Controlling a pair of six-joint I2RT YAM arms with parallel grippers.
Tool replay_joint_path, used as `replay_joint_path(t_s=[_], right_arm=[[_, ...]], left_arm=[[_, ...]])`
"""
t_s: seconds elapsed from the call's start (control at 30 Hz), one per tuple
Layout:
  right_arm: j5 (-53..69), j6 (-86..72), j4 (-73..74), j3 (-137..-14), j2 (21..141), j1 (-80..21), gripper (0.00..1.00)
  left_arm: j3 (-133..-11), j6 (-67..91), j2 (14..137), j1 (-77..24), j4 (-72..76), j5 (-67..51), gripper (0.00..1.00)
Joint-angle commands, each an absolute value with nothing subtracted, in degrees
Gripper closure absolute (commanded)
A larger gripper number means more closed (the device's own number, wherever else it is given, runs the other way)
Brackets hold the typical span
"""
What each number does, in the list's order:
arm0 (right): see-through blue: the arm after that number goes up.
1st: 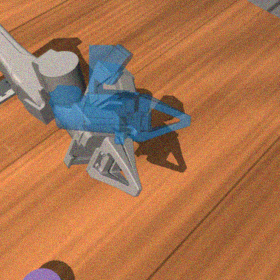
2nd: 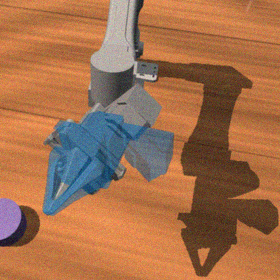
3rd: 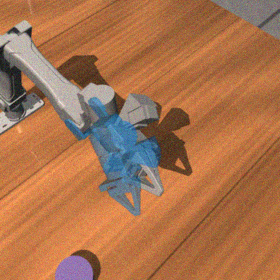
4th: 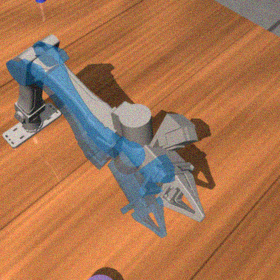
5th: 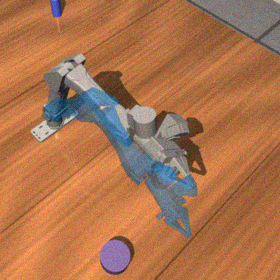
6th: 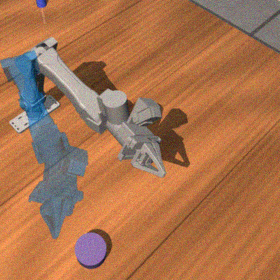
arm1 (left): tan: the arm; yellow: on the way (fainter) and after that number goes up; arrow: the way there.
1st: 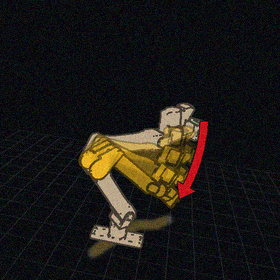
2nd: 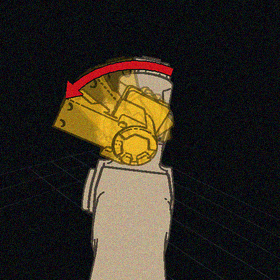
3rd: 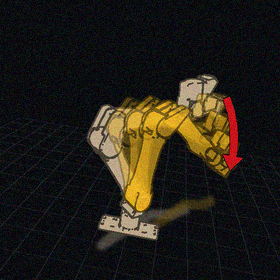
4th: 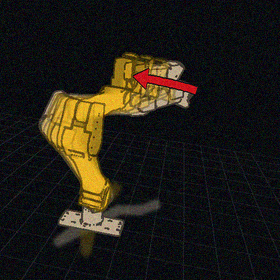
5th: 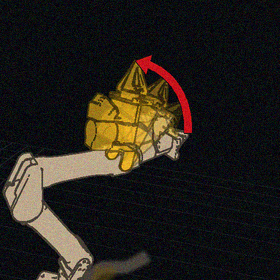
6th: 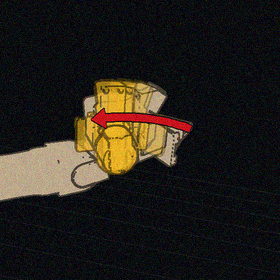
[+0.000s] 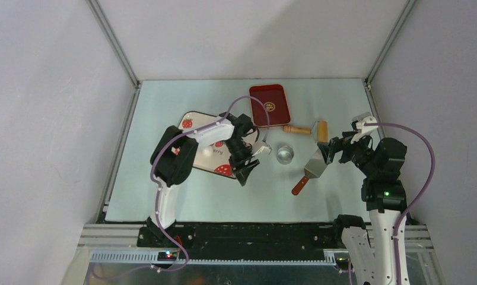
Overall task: Roll out the dumpling wrappers from the dough
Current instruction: Move the work surface to the center of the board.
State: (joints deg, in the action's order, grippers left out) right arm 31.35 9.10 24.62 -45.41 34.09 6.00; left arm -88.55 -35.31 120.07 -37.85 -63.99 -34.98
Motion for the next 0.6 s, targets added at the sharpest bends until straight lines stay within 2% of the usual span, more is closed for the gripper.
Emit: replay_joint_path(t_s=[0.0, 0.07, 0.23, 0.3, 0.57], right_arm=[[31.8, 9.9, 22.7, -45.4, 33.6, 5.8, 0.0], [31.9, 10.0, 22.7, -45.4, 33.6, 5.8, 0.0], [32.0, 10.0, 22.8, -45.4, 33.5, 5.7, 0.0], [32.0, 10.0, 22.8, -45.4, 33.4, 5.6, 0.0], [31.9, 10.2, 22.8, -45.4, 33.0, 5.1, 0.0]], left_arm=[[-86.2, -30.3, 111.1, -40.2, -58.4, -40.3, 0.28], [-85.9, -28.9, 108.7, -40.8, -56.8, -40.5, 0.27], [-86.5, -25.8, 99.6, -37.9, -53.2, -37.5, 0.1], [-86.6, -23.9, 96.5, -34.2, -51.9, -35.7, 0.07], [-88.4, -16.2, 95.2, -10.7, -50.4, -24.5, 0.11]])
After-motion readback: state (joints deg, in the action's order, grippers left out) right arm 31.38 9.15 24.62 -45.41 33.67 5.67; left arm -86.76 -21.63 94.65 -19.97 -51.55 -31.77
